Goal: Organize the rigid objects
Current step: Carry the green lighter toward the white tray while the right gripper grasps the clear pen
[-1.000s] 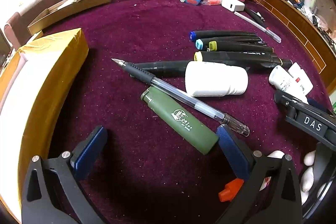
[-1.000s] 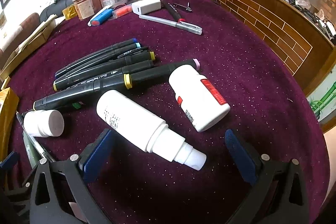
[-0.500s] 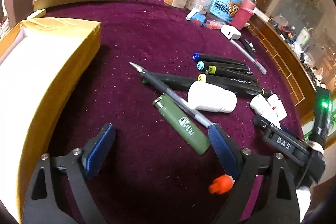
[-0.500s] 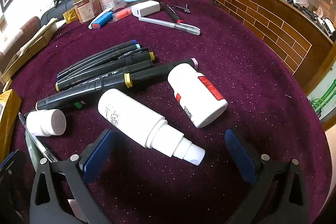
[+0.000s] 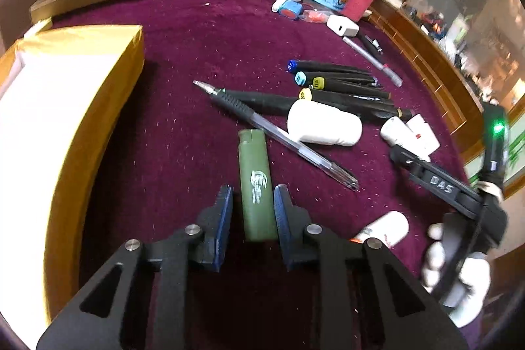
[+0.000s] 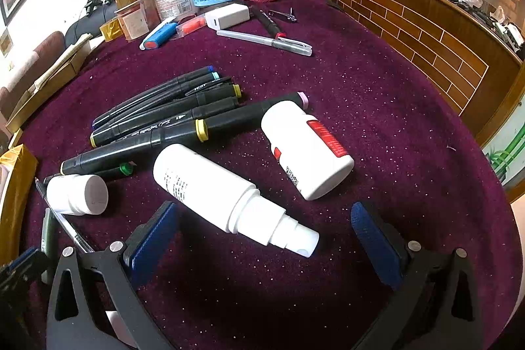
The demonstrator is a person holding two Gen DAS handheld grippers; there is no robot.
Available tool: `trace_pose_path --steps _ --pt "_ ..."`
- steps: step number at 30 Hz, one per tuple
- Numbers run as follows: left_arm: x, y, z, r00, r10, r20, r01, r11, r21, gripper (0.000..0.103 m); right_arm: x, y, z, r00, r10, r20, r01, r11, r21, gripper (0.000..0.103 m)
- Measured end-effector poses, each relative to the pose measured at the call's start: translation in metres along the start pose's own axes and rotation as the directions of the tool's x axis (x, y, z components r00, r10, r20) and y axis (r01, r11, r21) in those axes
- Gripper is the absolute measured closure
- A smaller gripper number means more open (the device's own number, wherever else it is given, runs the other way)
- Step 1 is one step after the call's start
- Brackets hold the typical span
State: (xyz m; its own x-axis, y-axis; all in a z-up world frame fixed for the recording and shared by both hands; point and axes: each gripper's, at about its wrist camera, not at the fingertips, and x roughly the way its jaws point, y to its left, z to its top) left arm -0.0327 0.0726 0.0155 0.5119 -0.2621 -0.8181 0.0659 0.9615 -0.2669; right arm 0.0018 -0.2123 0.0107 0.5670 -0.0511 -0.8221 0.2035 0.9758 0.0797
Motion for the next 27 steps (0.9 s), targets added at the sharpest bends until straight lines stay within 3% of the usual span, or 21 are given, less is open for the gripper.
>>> trace_pose_path --steps 4,9,10,13,16,21,27 --pt "0.006 -0.006 0.003 1.000 0.021 0.008 -0.021 1.000 -0.014 0.077 0.000 0.000 0.000 1.000 -0.003 -0.001 0.003 1.000 -0.002 0.001" --pt "0.019 -0.033 0.004 0.985 0.151 0.088 -0.163 0.975 0.152 0.073 0.000 0.000 0.000 1.000 -0.003 -0.001 0.003 1.000 -0.002 0.001" --pt "0.016 -0.031 0.003 0.986 0.140 0.090 -0.152 0.978 0.144 0.084 0.000 0.000 0.000 1.000 -0.002 -0.001 0.002 1.000 -0.001 0.001" --pt "0.004 -0.012 -0.002 0.996 0.058 0.067 -0.063 0.995 0.072 0.086 0.001 0.002 0.000 1.000 -0.006 -0.002 0.006 1.000 -0.004 0.001" --pt "-0.013 0.001 -0.011 0.995 -0.017 0.098 0.016 1.000 0.016 0.086 0.001 0.002 0.000 1.000 -0.011 -0.004 0.011 1.000 -0.007 0.001" --pt "-0.056 0.021 -0.027 0.970 -0.147 0.192 0.157 0.987 -0.043 0.085 0.001 0.002 0.000 1.000 -0.008 -0.004 0.008 1.000 -0.005 0.001" --pt "-0.092 0.043 -0.041 0.946 -0.200 0.257 0.229 0.970 -0.085 0.085 0.003 0.006 0.001 0.999 -0.022 -0.048 0.019 0.998 -0.063 0.001"
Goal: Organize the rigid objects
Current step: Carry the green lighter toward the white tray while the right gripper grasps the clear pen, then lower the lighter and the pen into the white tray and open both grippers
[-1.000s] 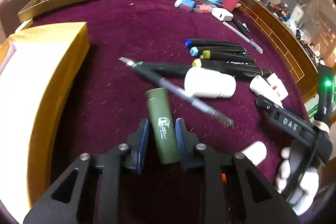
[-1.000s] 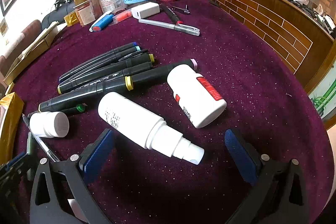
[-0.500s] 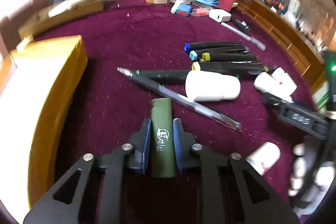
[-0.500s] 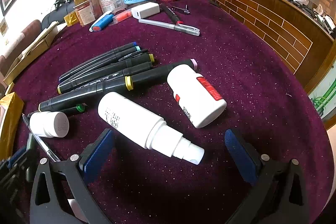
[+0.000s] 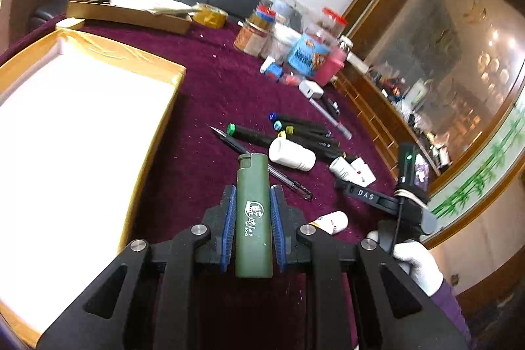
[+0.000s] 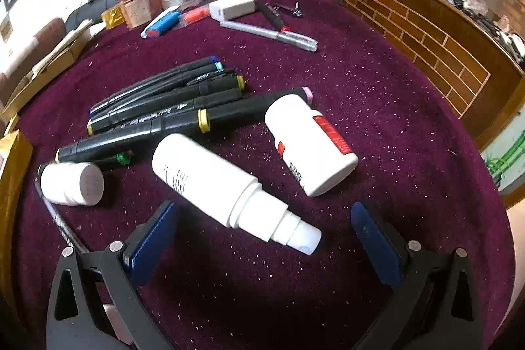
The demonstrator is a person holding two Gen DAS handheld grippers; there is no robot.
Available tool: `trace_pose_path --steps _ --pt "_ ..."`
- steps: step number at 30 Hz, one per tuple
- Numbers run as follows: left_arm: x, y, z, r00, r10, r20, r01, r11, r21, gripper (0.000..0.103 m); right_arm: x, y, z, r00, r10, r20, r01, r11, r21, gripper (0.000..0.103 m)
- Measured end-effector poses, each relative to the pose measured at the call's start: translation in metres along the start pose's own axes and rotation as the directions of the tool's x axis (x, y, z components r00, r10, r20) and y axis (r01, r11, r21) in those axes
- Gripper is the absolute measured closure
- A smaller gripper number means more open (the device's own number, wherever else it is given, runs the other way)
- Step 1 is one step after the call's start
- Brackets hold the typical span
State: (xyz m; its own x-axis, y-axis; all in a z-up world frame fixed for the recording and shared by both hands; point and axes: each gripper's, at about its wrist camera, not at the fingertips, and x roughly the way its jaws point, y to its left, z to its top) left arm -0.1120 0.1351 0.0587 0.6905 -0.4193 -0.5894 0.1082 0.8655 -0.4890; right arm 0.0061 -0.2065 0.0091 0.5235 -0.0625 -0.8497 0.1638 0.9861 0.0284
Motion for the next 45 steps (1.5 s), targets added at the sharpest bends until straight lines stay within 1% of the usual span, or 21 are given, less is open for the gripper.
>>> trace_pose_path --steps 2,3,4,6,8,10,12,16,18,21,23,25,26,27,28,30,34,37,40,44,45 --pt "-0.012 0.006 0.001 1.000 -0.017 0.016 0.018 1.000 -0.018 0.085 0.001 -0.001 0.008 0.997 0.015 -0.082 -0.019 0.998 -0.054 0.002" --pt "-0.015 0.008 0.002 1.000 -0.022 0.022 0.023 1.000 -0.022 0.085 -0.002 -0.005 0.011 0.993 -0.005 -0.115 0.001 0.999 -0.038 0.012" --pt "-0.018 0.011 0.003 0.999 -0.025 0.029 0.026 0.999 -0.023 0.085 -0.012 -0.010 0.015 0.994 -0.019 -0.107 0.018 1.000 -0.008 0.028" --pt "-0.024 0.016 0.003 0.999 -0.031 0.039 0.032 0.999 -0.032 0.085 -0.046 -0.002 0.019 0.998 0.055 -0.019 -0.055 0.998 -0.016 0.029" --pt "-0.025 0.020 0.004 0.998 -0.045 0.042 0.046 0.998 -0.043 0.085 -0.069 0.027 0.016 0.990 0.137 0.033 -0.132 0.984 -0.123 0.029" --pt "-0.026 0.023 0.004 0.998 -0.050 0.045 0.052 0.997 -0.049 0.085 -0.074 0.064 0.009 0.976 0.216 0.004 -0.208 0.946 -0.247 0.029" --pt "-0.029 0.028 0.004 0.997 -0.055 0.051 0.058 0.997 -0.059 0.085 -0.072 0.108 -0.002 0.963 0.266 -0.034 -0.259 0.889 -0.378 0.029" --pt "-0.044 0.040 0.002 0.996 -0.034 0.079 0.039 0.997 -0.069 0.085 -0.057 0.171 -0.013 0.947 0.305 -0.101 -0.312 0.802 -0.509 0.031" --pt "-0.053 0.047 0.003 0.995 -0.014 0.094 0.021 0.997 -0.077 0.085 -0.049 0.185 -0.019 0.951 0.291 -0.100 -0.297 0.782 -0.548 0.031" --pt "-0.060 0.058 0.004 0.994 0.005 0.106 0.005 0.996 -0.093 0.085 -0.033 0.198 -0.018 0.953 0.274 -0.129 -0.298 0.773 -0.561 0.036" --pt "-0.062 0.063 0.003 0.994 0.010 0.109 0.000 0.995 -0.097 0.085 -0.013 0.200 -0.015 0.947 0.265 -0.185 -0.323 0.781 -0.535 0.037" --pt "-0.061 0.067 0.003 0.994 0.010 0.107 0.002 0.995 -0.103 0.085 -0.013 0.194 -0.015 0.939 0.297 -0.171 -0.342 0.783 -0.520 0.037" --pt "-0.060 0.069 0.002 0.994 0.007 0.105 0.005 0.994 -0.107 0.085 -0.013 0.193 -0.015 0.944 0.289 -0.159 -0.329 0.791 -0.516 0.041" --pt "-0.059 0.070 0.002 0.995 0.004 0.102 0.007 0.994 -0.108 0.085 -0.013 0.191 -0.015 0.947 0.284 -0.147 -0.319 0.801 -0.507 0.053" --pt "-0.058 0.071 0.002 0.995 0.001 0.099 0.010 0.994 -0.111 0.085 -0.015 0.190 -0.016 0.948 0.285 -0.144 -0.318 0.806 -0.499 0.076" --pt "-0.058 0.072 0.002 0.995 -0.008 0.096 0.019 0.993 -0.118 0.085 -0.019 0.185 -0.017 0.939 0.301 -0.165 -0.343 0.810 -0.476 0.095" --pt "-0.062 0.074 0.004 0.995 0.000 0.099 0.013 0.992 -0.126 0.085 -0.028 0.182 -0.020 0.938 0.314 -0.147 -0.346 0.822 -0.452 0.096" --pt "-0.067 0.077 0.010 0.994 0.005 0.105 0.009 0.991 -0.135 0.085 -0.038 0.173 -0.013 0.914 0.381 -0.142 -0.405 0.826 -0.391 0.096" --pt "-0.070 0.079 0.019 0.994 0.002 0.106 0.013 0.991 -0.135 0.085 -0.055 0.168 -0.003 0.858 0.491 -0.152 -0.513 0.801 -0.309 0.096" --pt "-0.061 0.082 0.042 0.996 0.018 0.092 -0.007 0.993 -0.118 0.085 -0.077 0.176 0.010 0.742 0.643 -0.188 -0.670 0.719 -0.186 0.095" --pt "-0.056 0.084 0.048 0.996 0.022 0.084 -0.013 0.993 -0.115 0.085 -0.079 0.181 0.012 0.720 0.665 -0.197 -0.693 0.703 -0.157 0.095"
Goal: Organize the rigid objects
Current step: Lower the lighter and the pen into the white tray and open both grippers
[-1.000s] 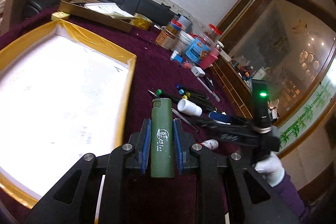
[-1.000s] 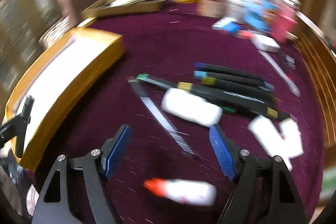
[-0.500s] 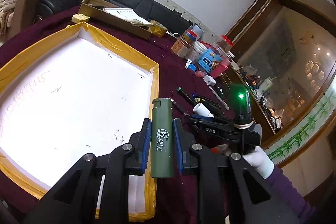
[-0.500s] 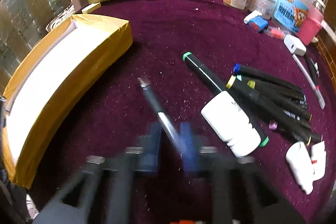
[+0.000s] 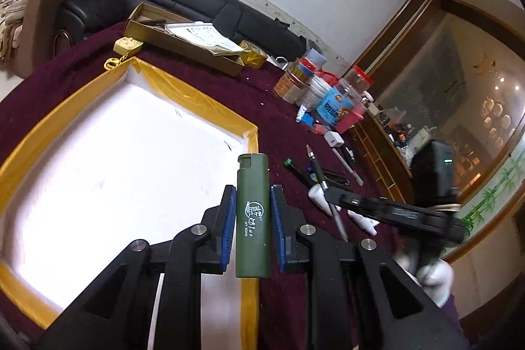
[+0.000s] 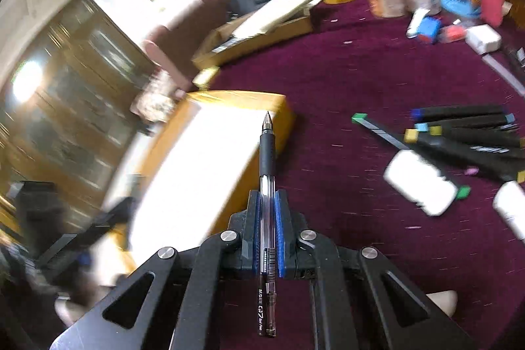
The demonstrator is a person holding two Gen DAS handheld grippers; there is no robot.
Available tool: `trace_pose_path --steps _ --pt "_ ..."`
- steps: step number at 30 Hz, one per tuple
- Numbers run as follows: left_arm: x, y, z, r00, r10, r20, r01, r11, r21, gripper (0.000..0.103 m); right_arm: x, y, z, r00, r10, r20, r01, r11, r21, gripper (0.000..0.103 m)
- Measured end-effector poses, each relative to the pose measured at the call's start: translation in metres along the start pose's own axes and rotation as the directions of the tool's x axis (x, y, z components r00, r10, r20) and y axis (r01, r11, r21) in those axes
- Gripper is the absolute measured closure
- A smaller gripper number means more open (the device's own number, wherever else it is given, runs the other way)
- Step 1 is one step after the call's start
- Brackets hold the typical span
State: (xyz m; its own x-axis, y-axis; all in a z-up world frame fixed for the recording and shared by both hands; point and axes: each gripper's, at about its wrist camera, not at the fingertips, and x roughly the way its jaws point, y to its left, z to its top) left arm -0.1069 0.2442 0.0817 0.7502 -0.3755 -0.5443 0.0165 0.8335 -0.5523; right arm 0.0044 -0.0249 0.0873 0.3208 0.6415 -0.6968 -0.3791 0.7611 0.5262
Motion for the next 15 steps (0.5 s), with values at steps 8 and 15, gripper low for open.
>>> trace_pose_path --steps 8,15 --pt "0.073 0.019 0.037 0.994 0.031 -0.107 -0.033 0.999 -0.017 0.085 0.067 0.023 0.022 0.997 0.062 -0.045 -0.052 0.980 0.193 0.095" --pt "0.113 0.031 0.044 0.987 0.027 -0.156 -0.033 0.999 -0.038 0.086 0.103 0.028 0.036 0.996 -0.053 -0.077 0.067 0.978 0.198 0.095"
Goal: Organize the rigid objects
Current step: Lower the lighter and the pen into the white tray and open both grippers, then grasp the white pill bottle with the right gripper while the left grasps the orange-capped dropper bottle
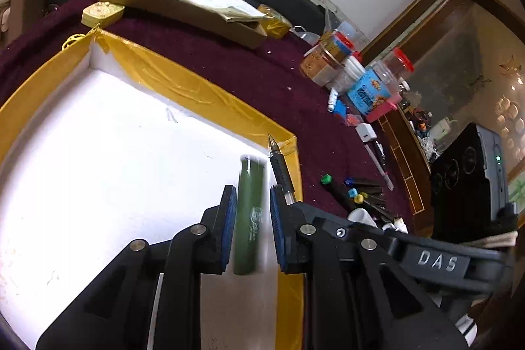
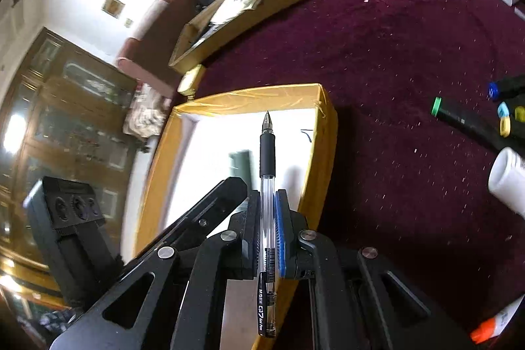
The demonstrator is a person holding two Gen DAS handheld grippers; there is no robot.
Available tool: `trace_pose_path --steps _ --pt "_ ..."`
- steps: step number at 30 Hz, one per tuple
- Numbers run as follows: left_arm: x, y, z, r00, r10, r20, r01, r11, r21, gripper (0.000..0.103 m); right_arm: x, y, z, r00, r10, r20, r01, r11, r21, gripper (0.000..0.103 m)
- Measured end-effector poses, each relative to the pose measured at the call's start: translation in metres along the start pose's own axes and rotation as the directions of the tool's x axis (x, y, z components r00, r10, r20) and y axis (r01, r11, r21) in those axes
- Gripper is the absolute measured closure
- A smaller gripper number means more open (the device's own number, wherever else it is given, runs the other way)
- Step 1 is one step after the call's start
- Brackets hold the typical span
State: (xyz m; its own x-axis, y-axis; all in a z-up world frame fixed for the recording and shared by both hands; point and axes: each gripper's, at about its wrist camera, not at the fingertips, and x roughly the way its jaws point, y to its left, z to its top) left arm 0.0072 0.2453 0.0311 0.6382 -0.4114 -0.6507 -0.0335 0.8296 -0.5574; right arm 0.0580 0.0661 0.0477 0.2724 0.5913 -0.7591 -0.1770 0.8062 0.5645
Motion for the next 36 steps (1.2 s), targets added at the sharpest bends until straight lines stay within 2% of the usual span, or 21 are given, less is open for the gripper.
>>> trace_pose_path --steps 2,6,7,8,9,10,11,15,19,21,25,28,30,32,36 --pt "0.005 0.002 0.003 1.000 0.024 -0.009 -0.024 1.000 0.001 0.085 0.004 0.000 0.004 0.999 -0.044 0.002 0.044 0.999 -0.003 0.093" --pt "0.001 0.015 0.004 0.999 0.054 -0.007 -0.054 0.998 -0.025 0.077 -0.002 -0.001 0.002 0.999 -0.036 0.014 0.036 0.999 -0.017 0.091" --pt "-0.002 0.021 0.002 0.997 0.083 -0.002 -0.083 0.996 -0.043 0.070 -0.008 -0.002 0.002 0.999 -0.033 0.025 0.034 0.999 -0.022 0.089" --pt "-0.005 0.029 0.000 0.992 0.123 -0.003 -0.123 0.990 -0.068 0.068 -0.017 -0.005 0.000 0.999 -0.029 0.042 0.030 0.999 -0.030 0.087" --pt "-0.008 0.037 -0.004 0.988 0.155 -0.013 -0.155 0.983 -0.094 0.068 -0.024 -0.008 -0.001 0.998 -0.038 0.057 0.040 0.999 -0.033 0.077" --pt "-0.012 0.045 -0.007 0.990 0.138 -0.005 -0.137 0.983 -0.124 0.068 -0.033 -0.013 -0.004 0.995 -0.049 0.084 0.051 0.998 -0.031 0.066" --pt "-0.018 0.050 -0.009 0.992 0.129 0.002 -0.127 0.981 -0.145 0.068 -0.042 -0.018 -0.006 0.993 -0.050 0.107 0.053 0.998 -0.026 0.064" --pt "-0.043 0.068 -0.021 0.988 0.156 0.017 -0.148 0.962 -0.228 0.068 -0.075 -0.047 -0.014 0.984 -0.063 0.167 0.064 0.998 -0.004 0.063" --pt "-0.058 0.067 -0.029 0.965 0.260 0.022 -0.253 0.952 -0.175 0.068 -0.108 -0.089 -0.029 0.973 -0.086 0.212 0.078 0.996 0.048 0.064" --pt "-0.061 0.065 -0.031 0.962 0.274 0.017 -0.268 0.950 -0.163 0.066 -0.126 -0.110 -0.038 0.967 -0.106 0.233 0.093 0.994 0.064 0.064" --pt "-0.073 0.060 -0.031 0.975 0.210 0.068 -0.197 0.966 -0.165 0.066 -0.158 -0.144 -0.056 0.950 -0.156 0.272 0.138 0.987 0.083 0.064" --pt "-0.094 0.032 -0.035 0.977 0.167 0.132 -0.152 0.982 -0.112 0.066 -0.168 -0.156 -0.067 0.946 -0.176 0.271 0.163 0.984 0.069 0.064" --pt "-0.105 0.004 -0.042 0.980 0.124 0.153 -0.116 0.991 -0.059 0.058 -0.168 -0.157 -0.073 0.941 -0.199 0.275 0.193 0.980 0.048 0.064" --pt "-0.111 -0.022 -0.050 0.983 0.090 0.163 -0.090 0.996 -0.011 0.043 -0.171 -0.160 -0.082 0.933 -0.222 0.282 0.222 0.974 0.034 0.063" --pt "-0.105 -0.073 -0.072 0.991 0.018 0.133 -0.032 0.994 0.107 0.040 -0.175 -0.169 -0.097 0.935 -0.215 0.281 0.212 0.976 0.039 0.063"
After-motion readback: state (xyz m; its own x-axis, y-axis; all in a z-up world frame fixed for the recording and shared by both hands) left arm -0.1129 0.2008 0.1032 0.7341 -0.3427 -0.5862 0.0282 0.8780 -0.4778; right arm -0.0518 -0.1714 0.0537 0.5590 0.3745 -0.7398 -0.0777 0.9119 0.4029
